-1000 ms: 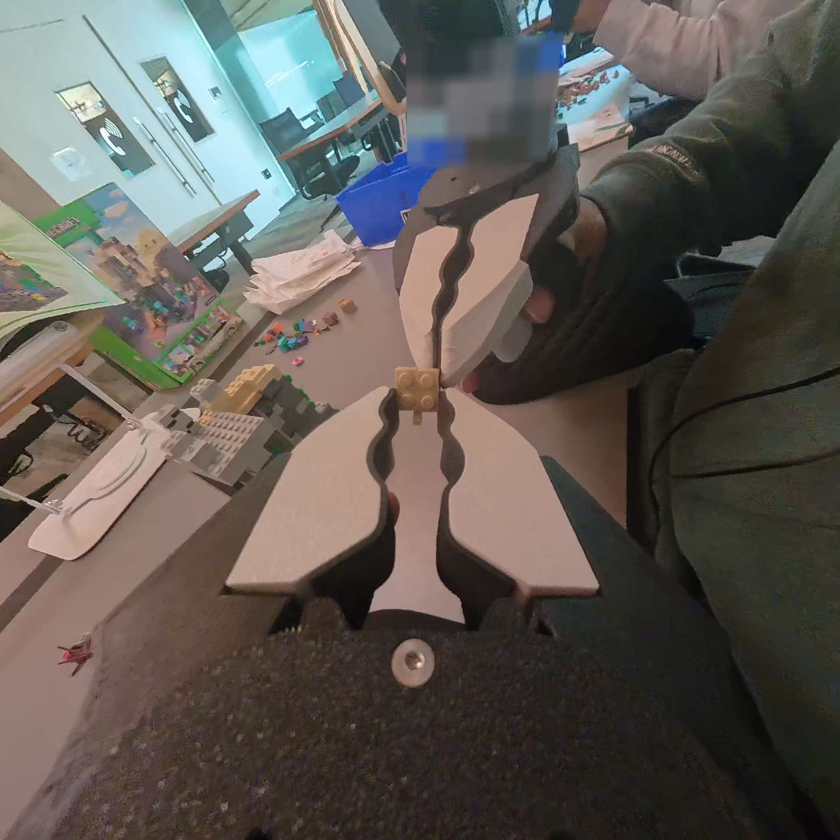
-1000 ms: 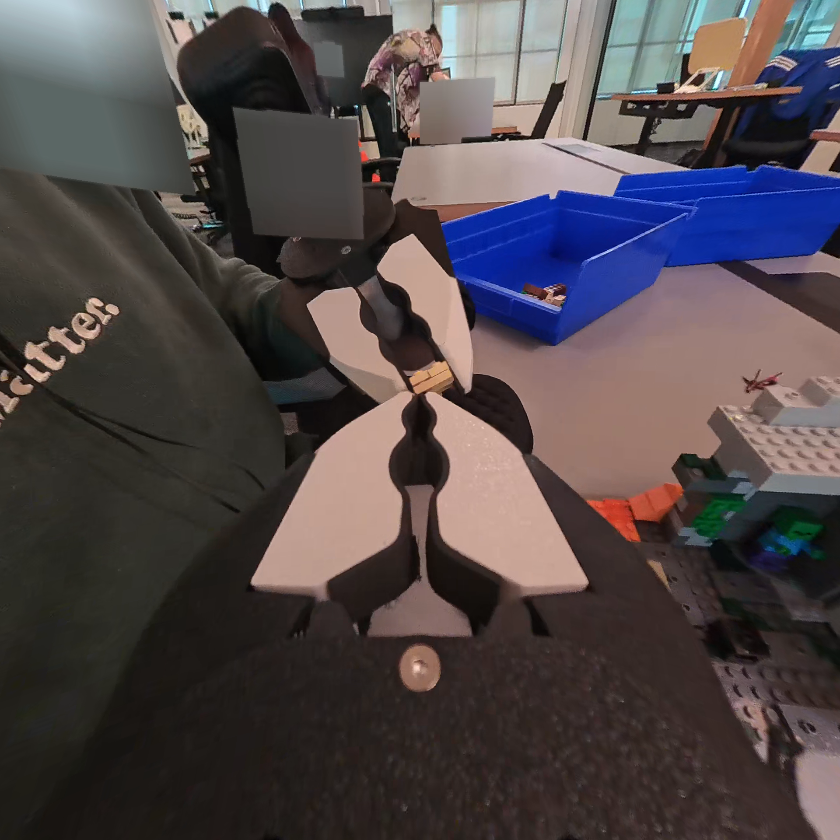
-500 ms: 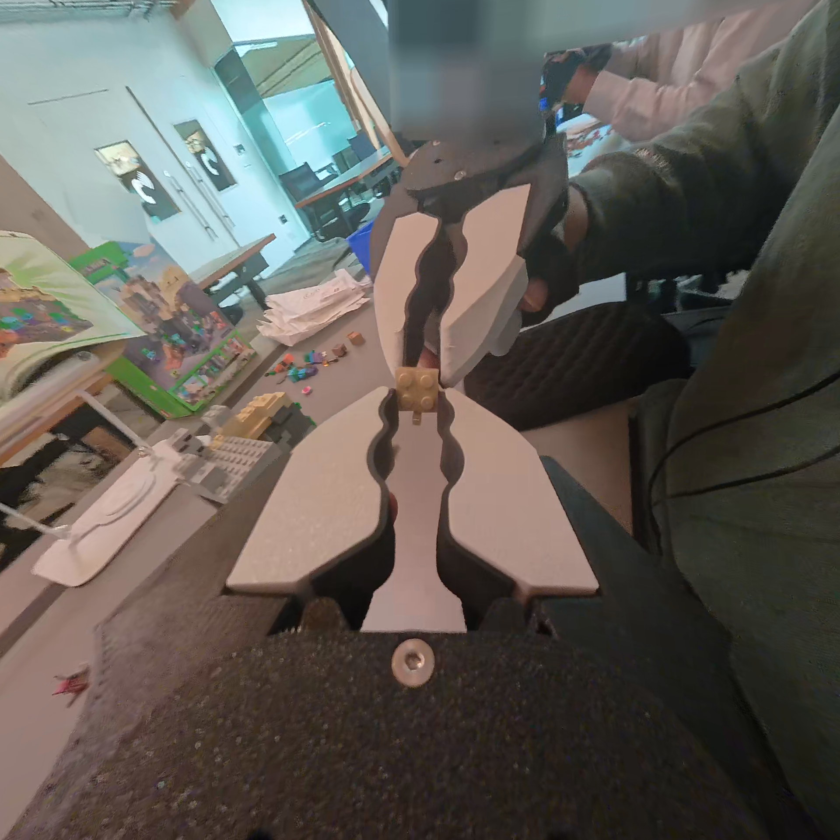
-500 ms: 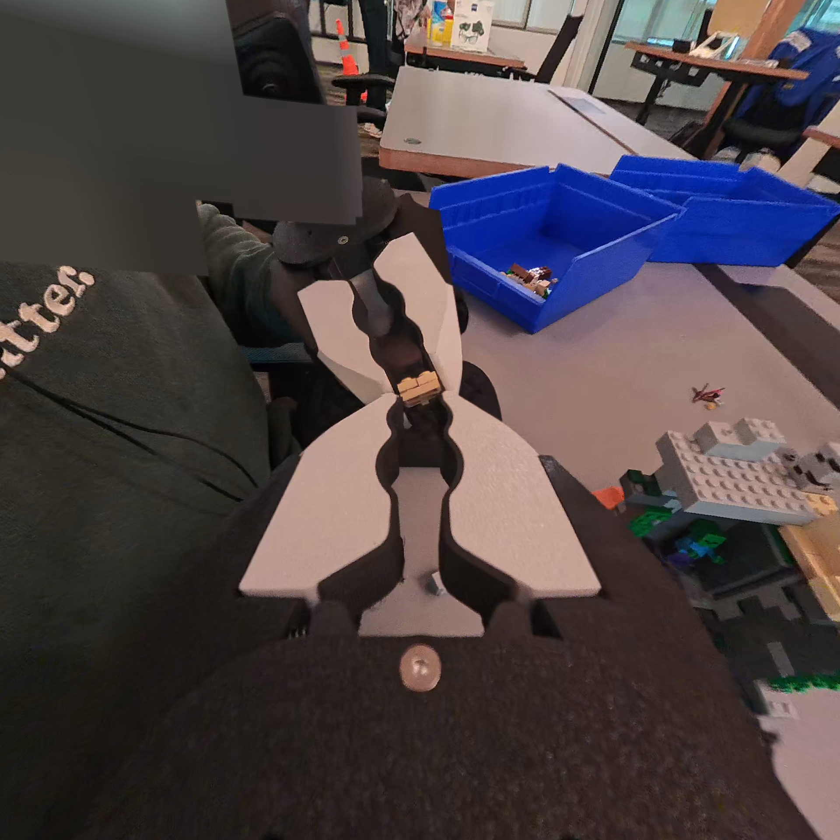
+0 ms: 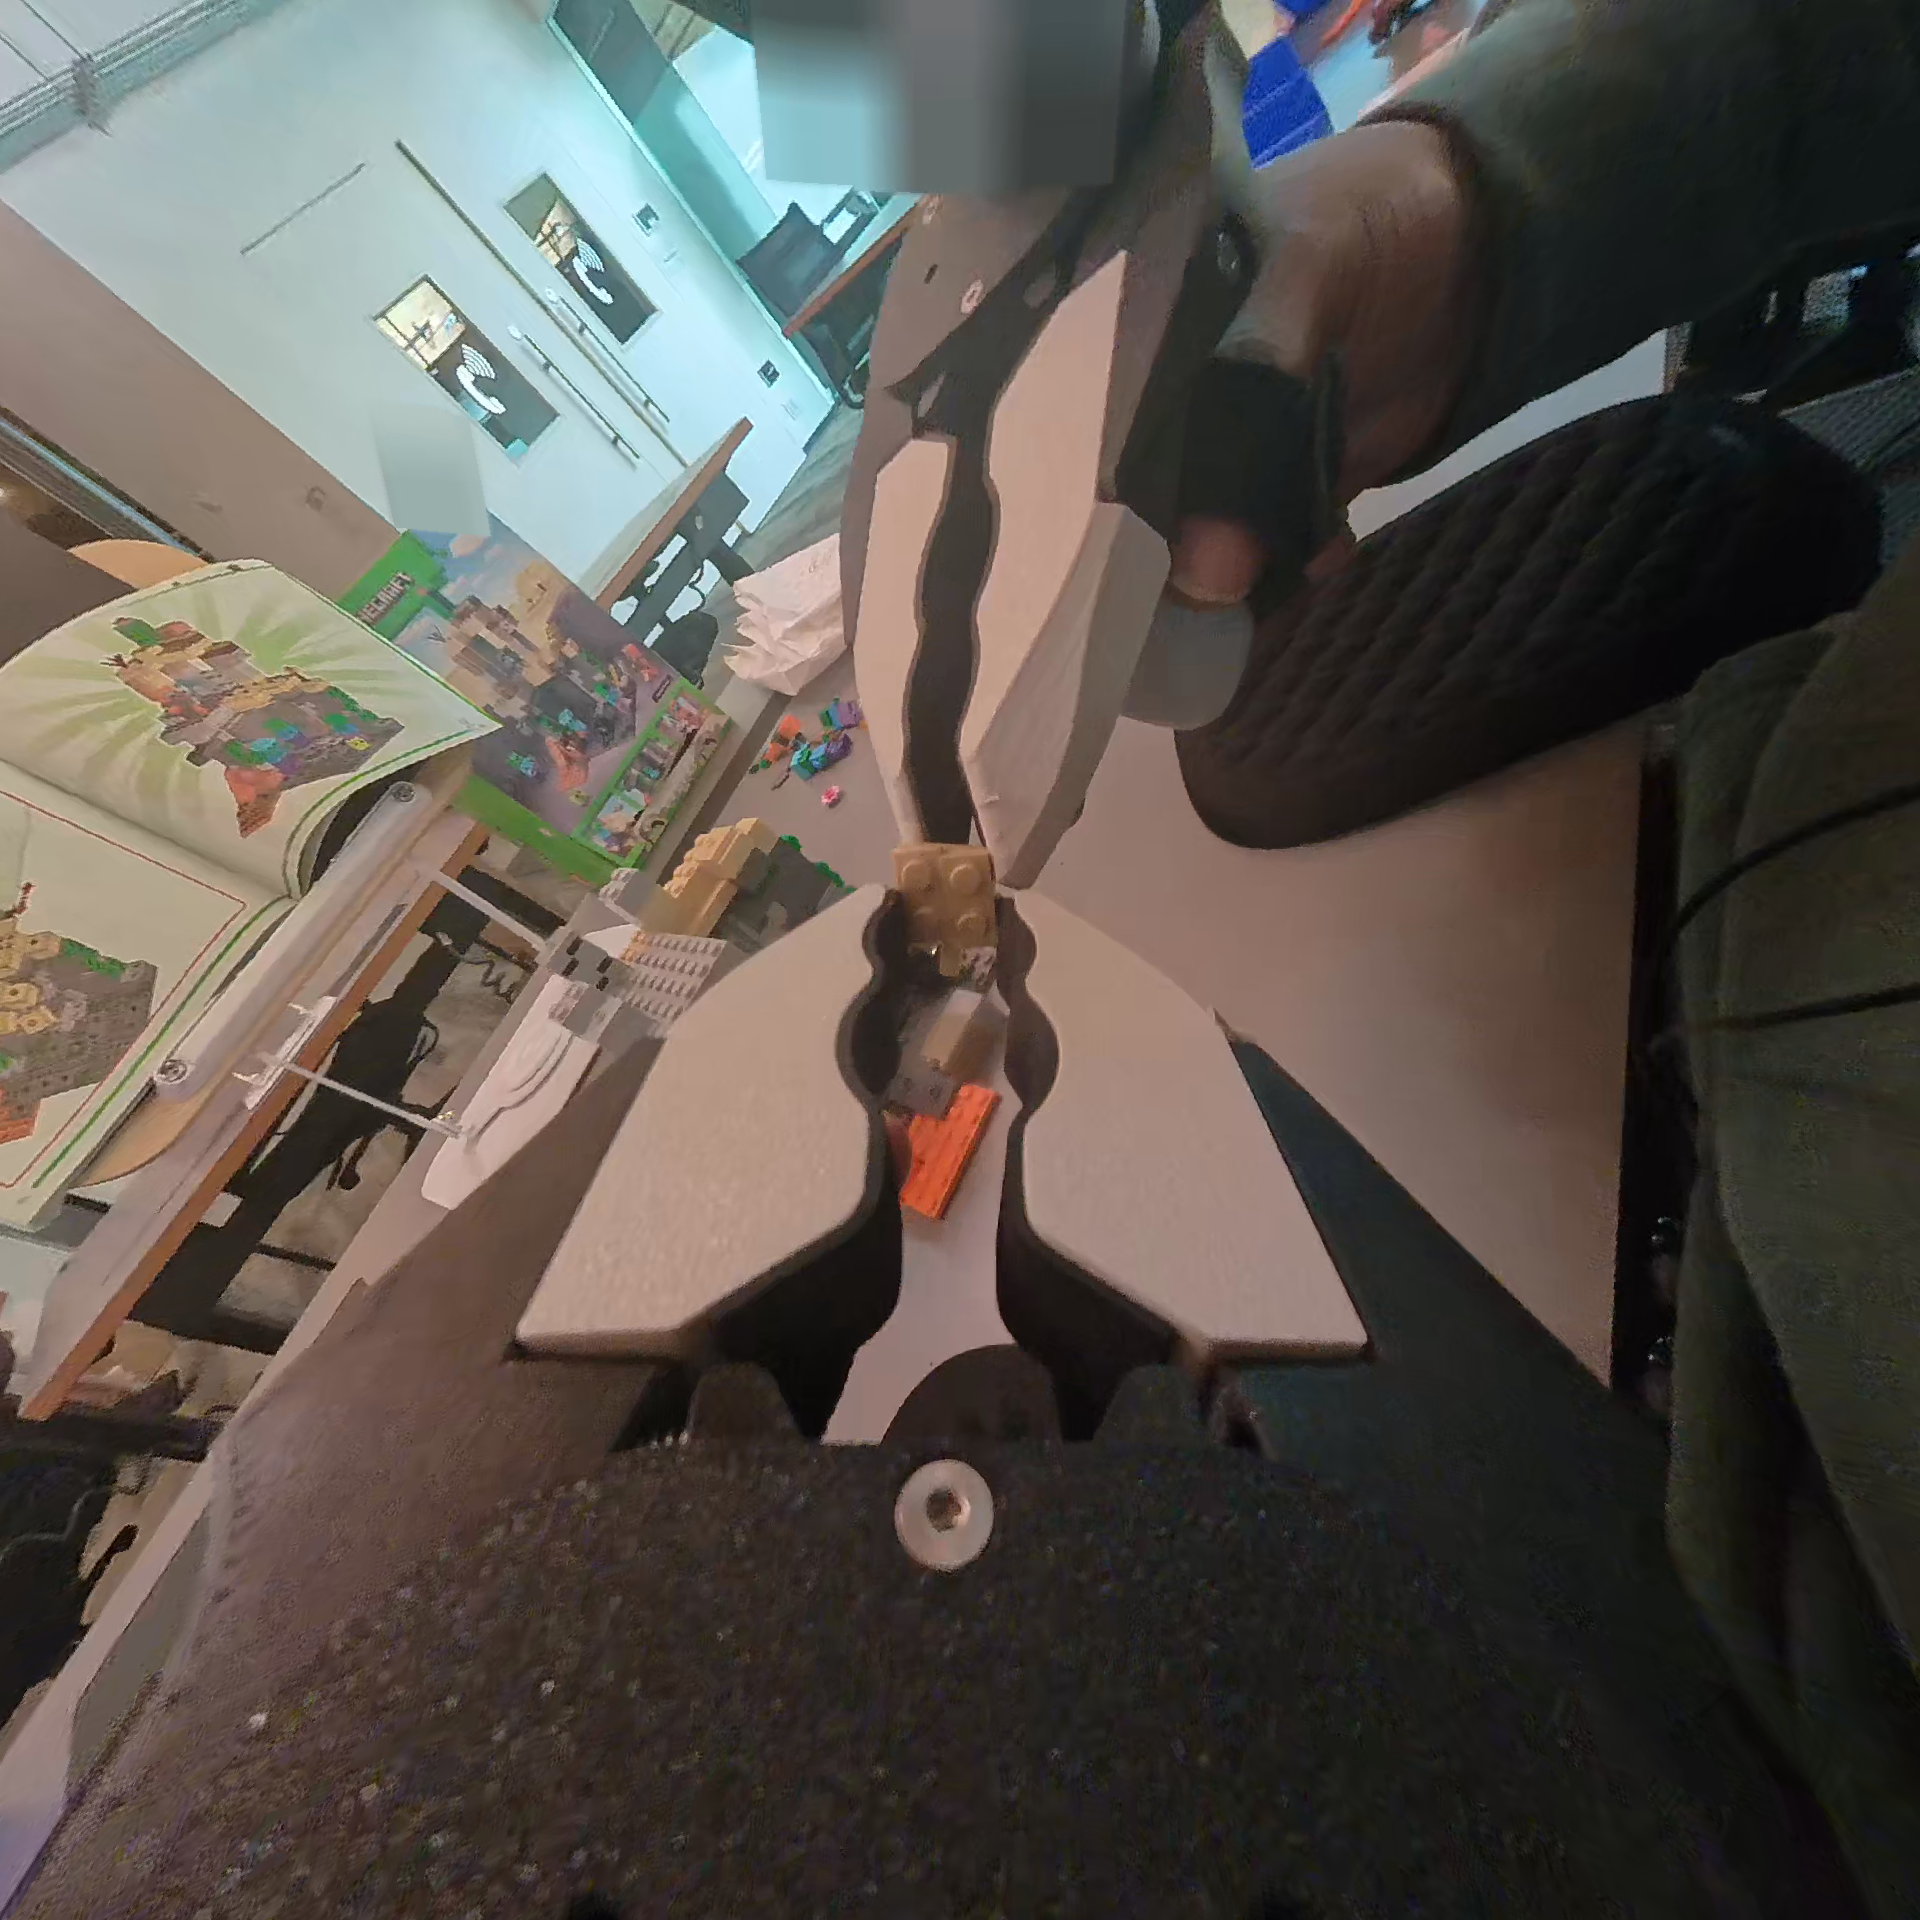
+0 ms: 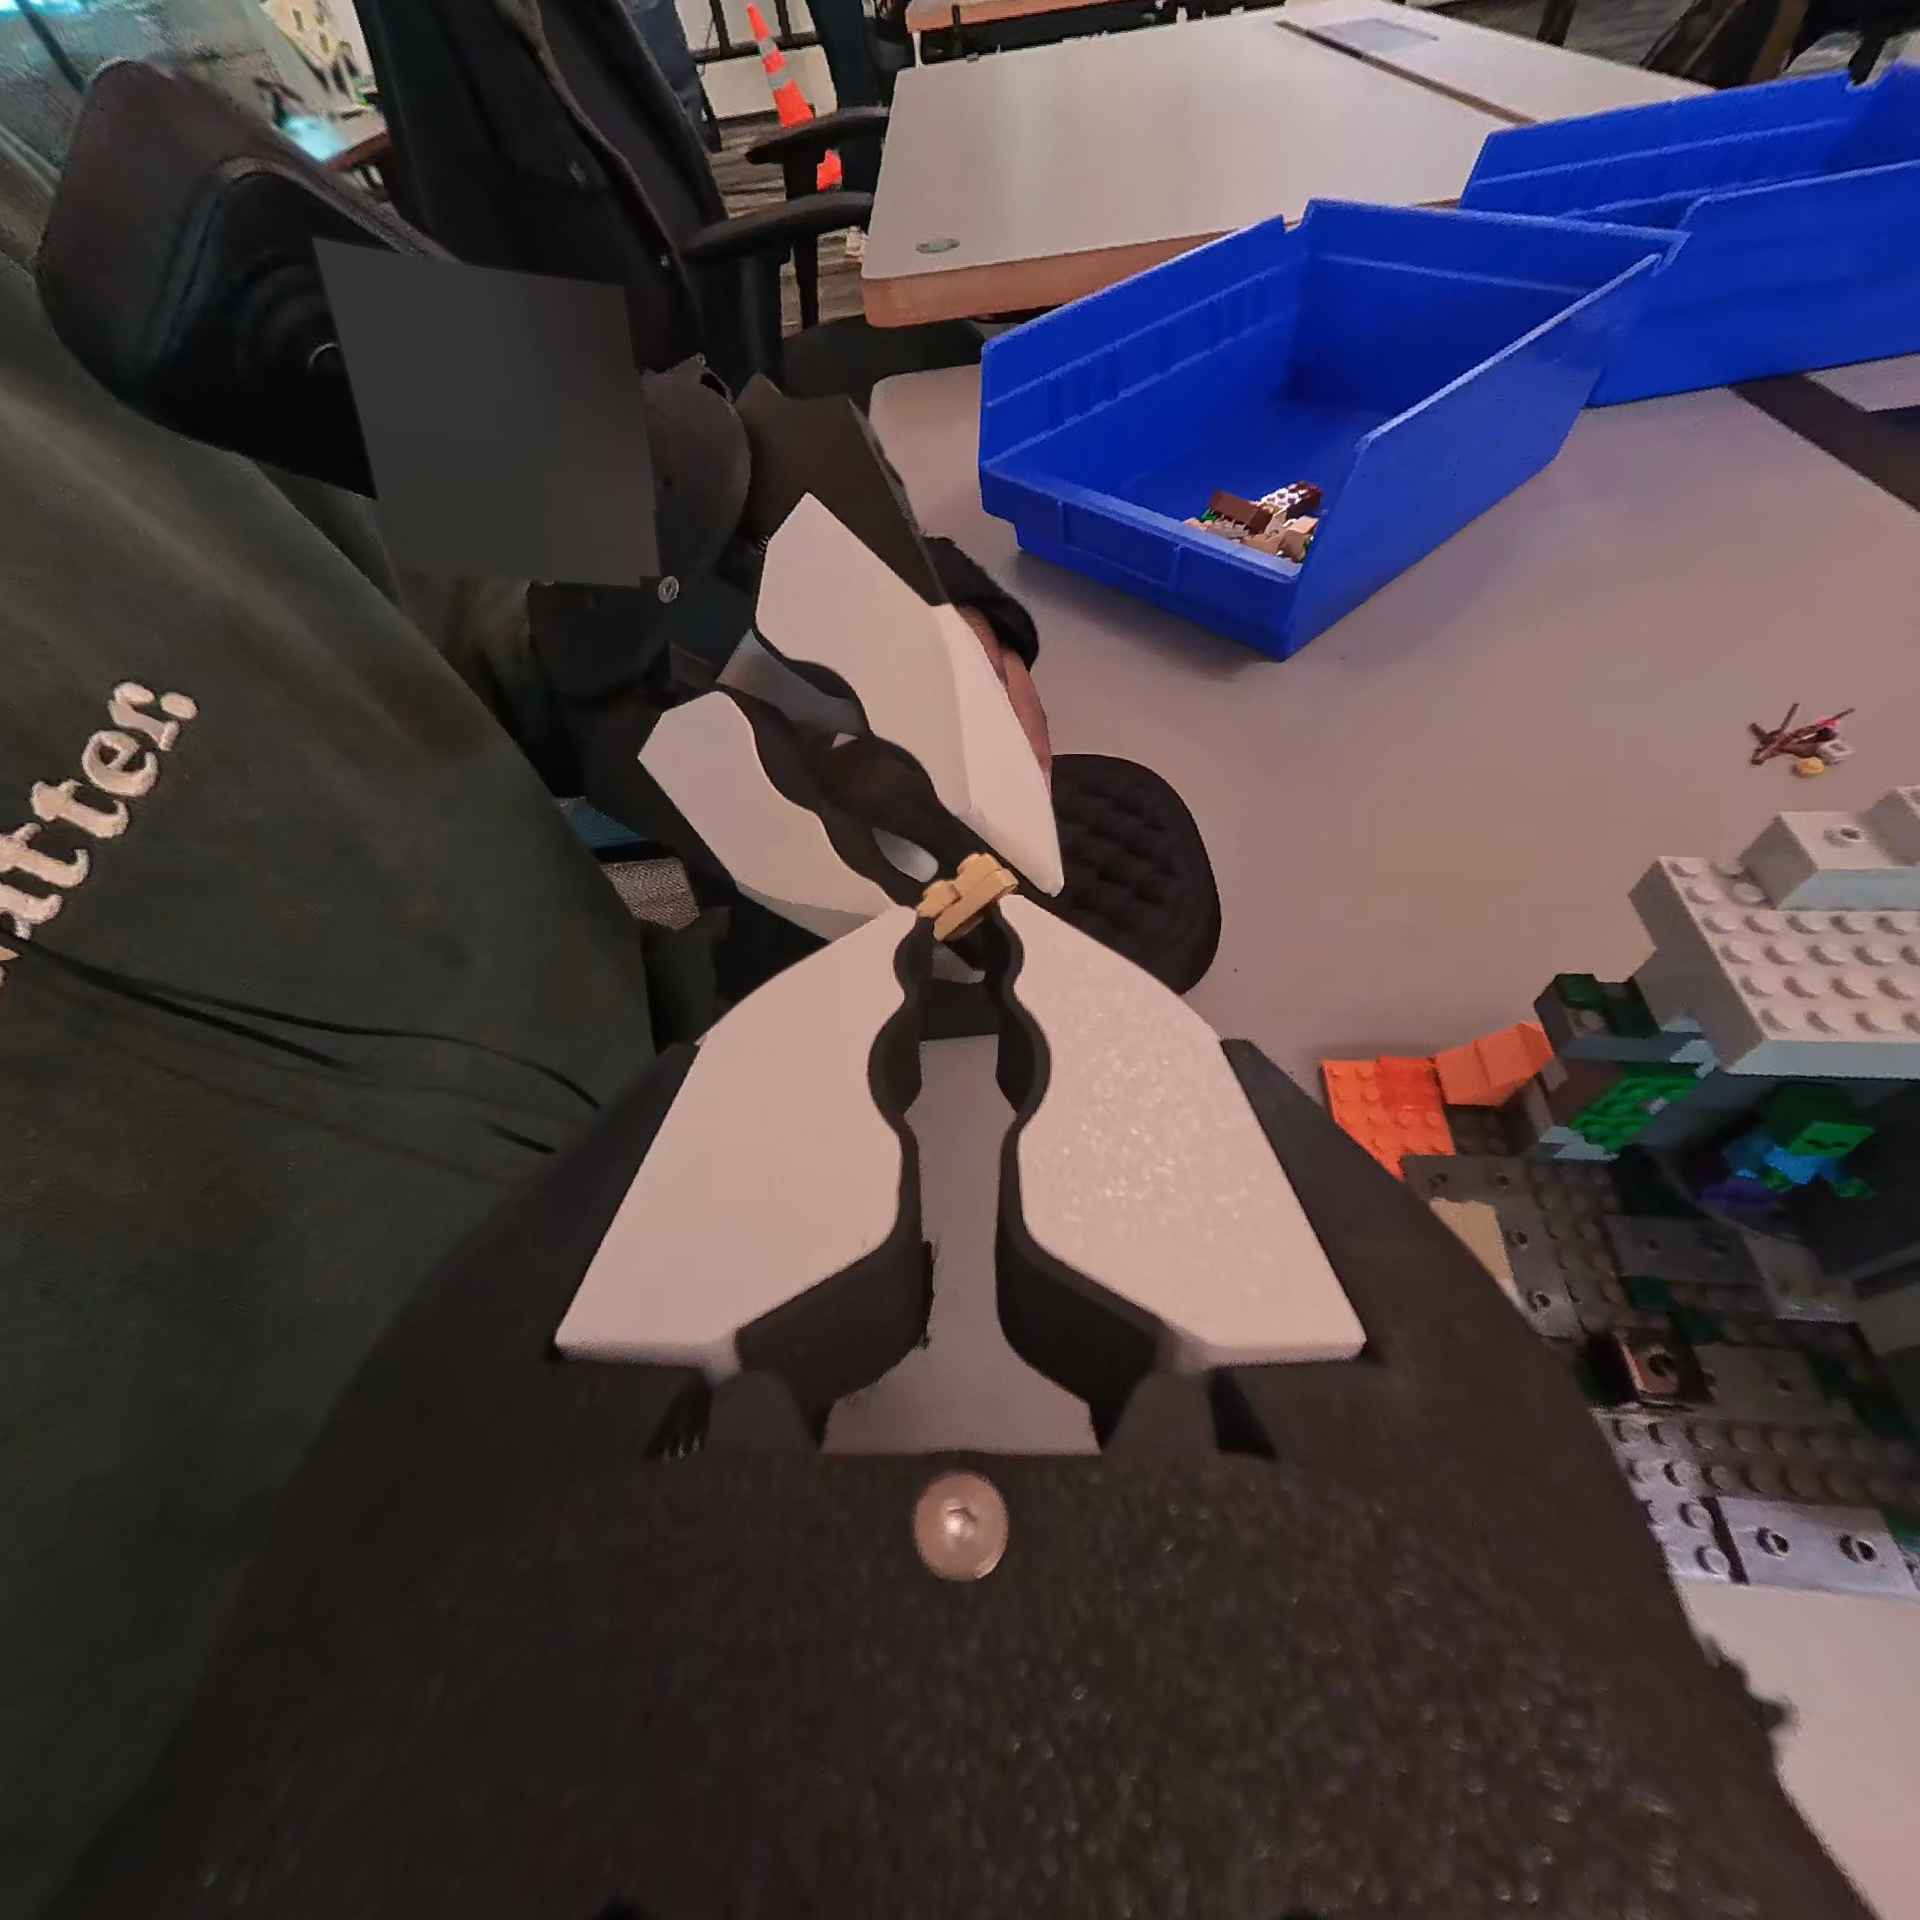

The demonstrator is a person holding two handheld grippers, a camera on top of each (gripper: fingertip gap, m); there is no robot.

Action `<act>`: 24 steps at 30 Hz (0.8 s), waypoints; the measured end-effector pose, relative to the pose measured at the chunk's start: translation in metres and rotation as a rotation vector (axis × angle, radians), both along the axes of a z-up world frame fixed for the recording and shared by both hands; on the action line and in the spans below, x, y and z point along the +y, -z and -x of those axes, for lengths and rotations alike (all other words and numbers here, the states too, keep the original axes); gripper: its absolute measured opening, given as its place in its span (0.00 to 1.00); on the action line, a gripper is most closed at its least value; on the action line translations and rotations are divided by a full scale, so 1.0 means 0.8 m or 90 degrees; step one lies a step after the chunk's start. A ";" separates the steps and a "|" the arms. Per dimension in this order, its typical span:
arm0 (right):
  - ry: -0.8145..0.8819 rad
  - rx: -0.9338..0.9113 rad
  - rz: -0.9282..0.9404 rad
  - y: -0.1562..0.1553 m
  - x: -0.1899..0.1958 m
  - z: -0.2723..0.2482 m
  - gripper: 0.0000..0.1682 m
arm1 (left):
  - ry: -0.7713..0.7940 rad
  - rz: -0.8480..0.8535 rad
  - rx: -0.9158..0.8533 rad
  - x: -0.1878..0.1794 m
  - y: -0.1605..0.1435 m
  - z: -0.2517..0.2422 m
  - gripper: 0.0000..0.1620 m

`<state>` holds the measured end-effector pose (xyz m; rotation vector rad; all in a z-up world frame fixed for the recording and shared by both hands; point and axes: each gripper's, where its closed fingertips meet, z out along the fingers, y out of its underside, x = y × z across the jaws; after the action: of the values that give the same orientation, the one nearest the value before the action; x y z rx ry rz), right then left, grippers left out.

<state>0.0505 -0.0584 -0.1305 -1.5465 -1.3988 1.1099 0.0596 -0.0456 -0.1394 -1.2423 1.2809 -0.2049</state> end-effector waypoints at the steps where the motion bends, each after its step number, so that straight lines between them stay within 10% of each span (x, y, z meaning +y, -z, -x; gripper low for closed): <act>1: -0.003 0.001 0.007 0.001 0.000 0.001 0.05 | -0.001 0.000 0.001 0.000 0.000 0.001 0.10; 12: -0.013 0.012 -0.002 0.003 0.003 0.001 0.07 | -0.003 0.011 -0.028 0.006 0.003 0.002 0.10; 24: -0.213 -0.161 -0.459 -0.005 -0.023 -0.009 0.09 | 0.215 0.378 0.055 -0.036 0.011 -0.014 0.10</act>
<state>0.0579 -0.0769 -0.1262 -0.9641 -1.9990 0.4829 0.0706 -0.0747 -0.1484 -1.5303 1.5614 -0.8299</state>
